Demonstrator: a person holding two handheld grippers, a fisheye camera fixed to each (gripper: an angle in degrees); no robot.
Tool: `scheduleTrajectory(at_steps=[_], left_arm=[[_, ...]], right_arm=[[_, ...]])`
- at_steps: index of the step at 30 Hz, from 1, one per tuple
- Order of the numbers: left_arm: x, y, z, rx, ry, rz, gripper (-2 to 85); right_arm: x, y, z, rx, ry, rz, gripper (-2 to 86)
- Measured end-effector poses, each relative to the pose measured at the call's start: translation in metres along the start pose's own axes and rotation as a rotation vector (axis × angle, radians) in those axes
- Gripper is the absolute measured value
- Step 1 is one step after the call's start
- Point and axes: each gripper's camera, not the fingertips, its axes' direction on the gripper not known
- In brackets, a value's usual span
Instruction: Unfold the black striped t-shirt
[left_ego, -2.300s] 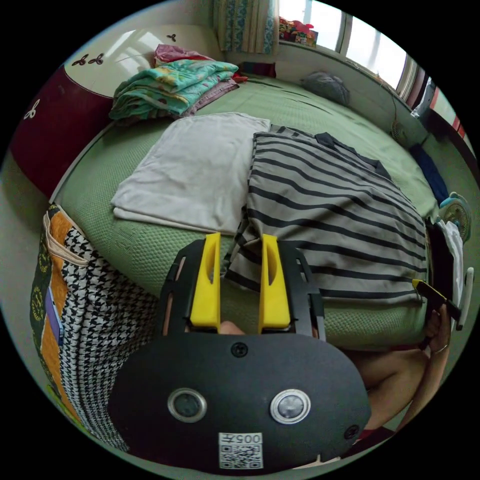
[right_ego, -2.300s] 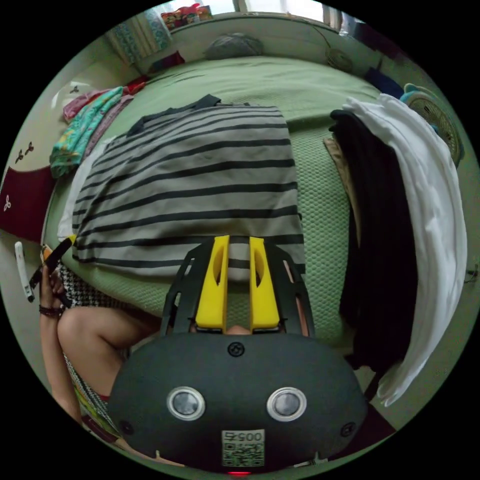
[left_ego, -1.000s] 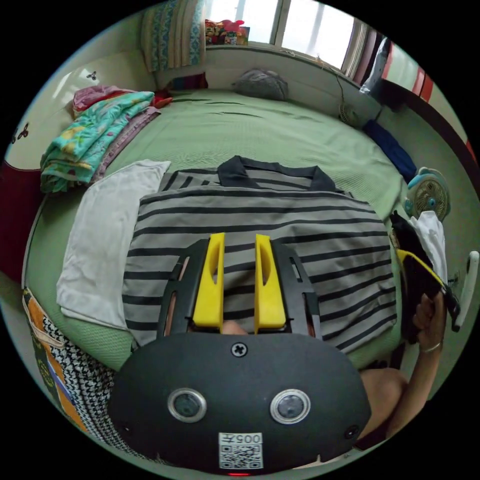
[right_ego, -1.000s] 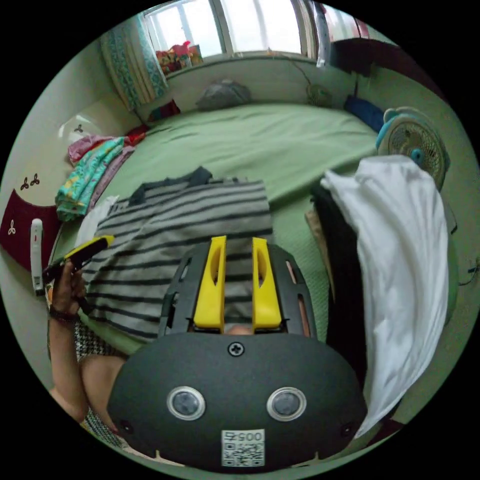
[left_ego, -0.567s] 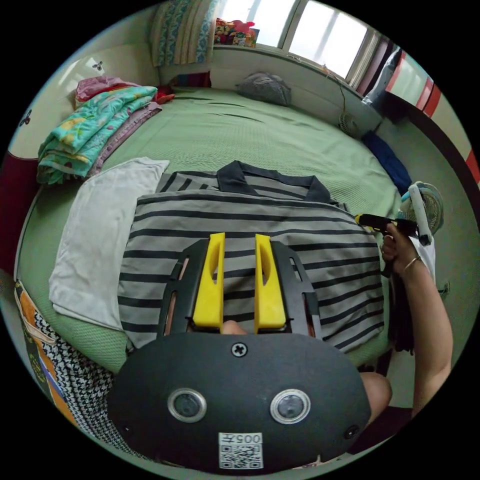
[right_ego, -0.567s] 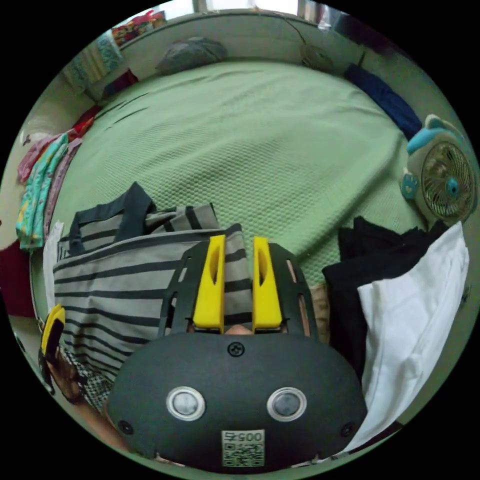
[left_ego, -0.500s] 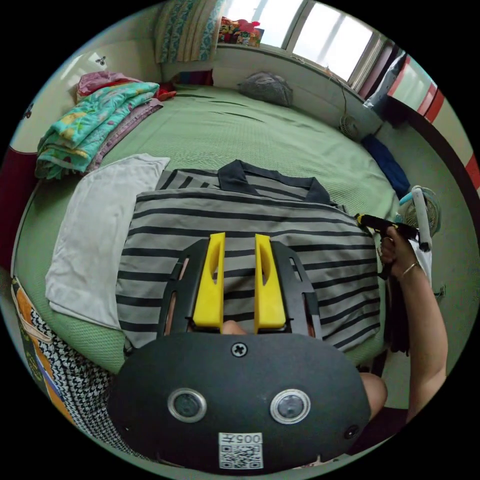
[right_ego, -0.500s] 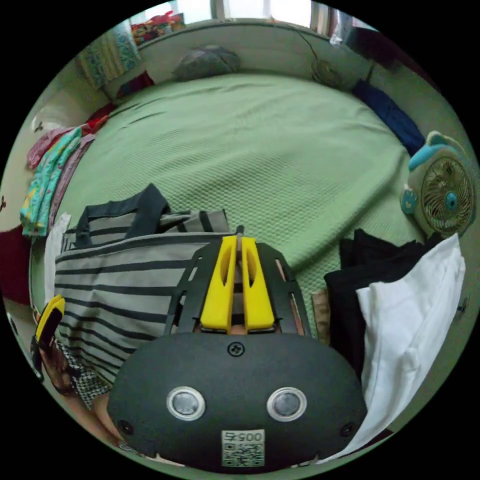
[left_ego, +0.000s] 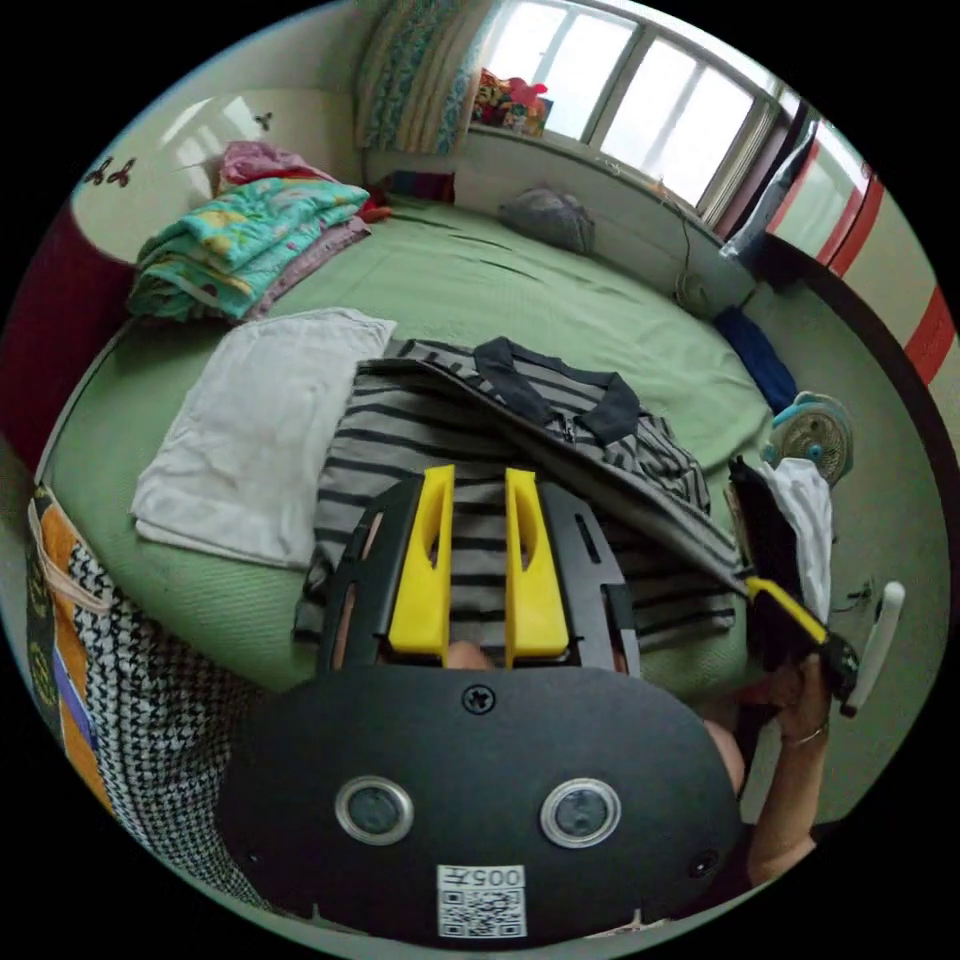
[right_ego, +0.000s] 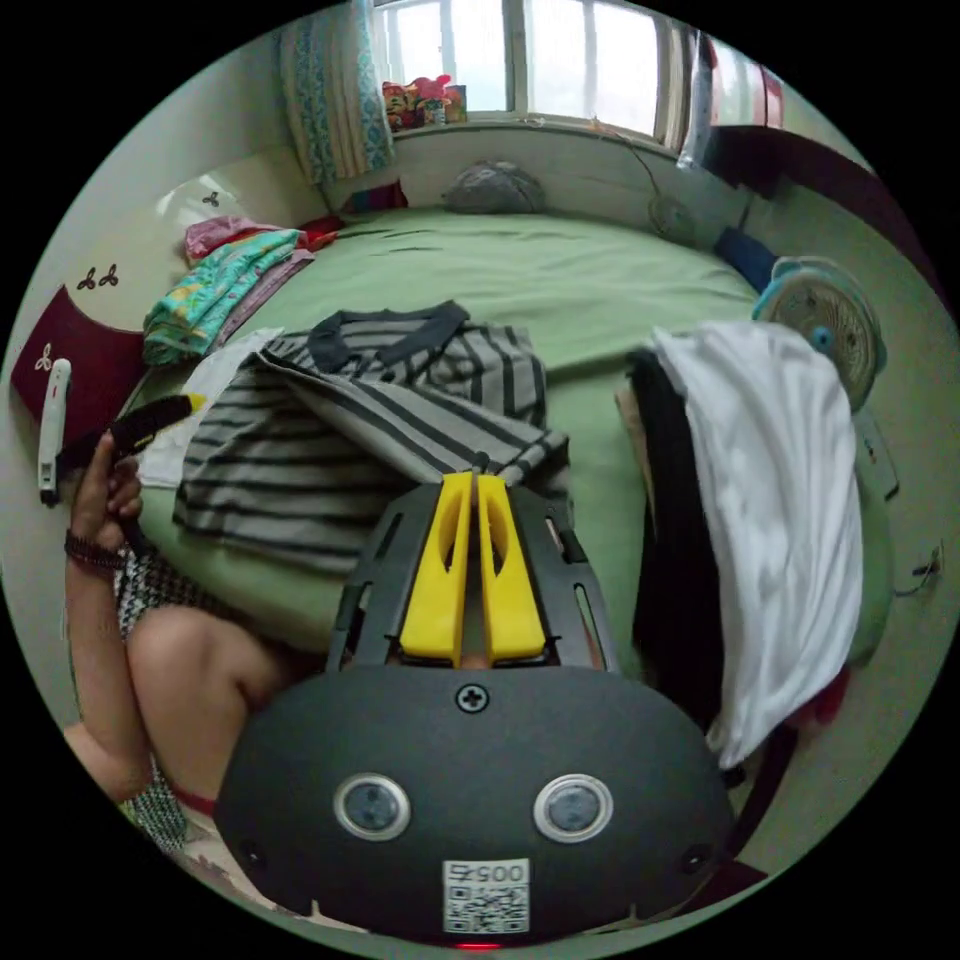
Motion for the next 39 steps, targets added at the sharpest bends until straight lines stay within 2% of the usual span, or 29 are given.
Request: scheduleTrajectory(at_steps=[8,15,20,30,39], left_arm=[[0.004,0.050,-0.035,-0.067,-0.136,0.068,9.8],[0.036,0.066,-0.047,-0.064,-0.127,0.167,11.8],[0.067,0.052,-0.044,-0.055,-0.122,0.242,12.6],[0.146,0.021,0.011,-0.154,-0.107,0.401,13.2],[0.150,0.010,0.056,-0.258,-0.170,0.321,11.5]], right_arm=[[0.048,0.100,-0.023,-0.043,0.017,0.168,-1.7],[0.066,0.146,-0.026,-0.069,0.121,0.207,-1.7],[0.071,0.166,-0.015,-0.093,0.120,0.217,-1.7],[0.072,0.187,0.003,-0.153,0.174,0.179,-1.7],[0.082,0.215,0.001,-0.180,0.136,0.161,-1.7]])
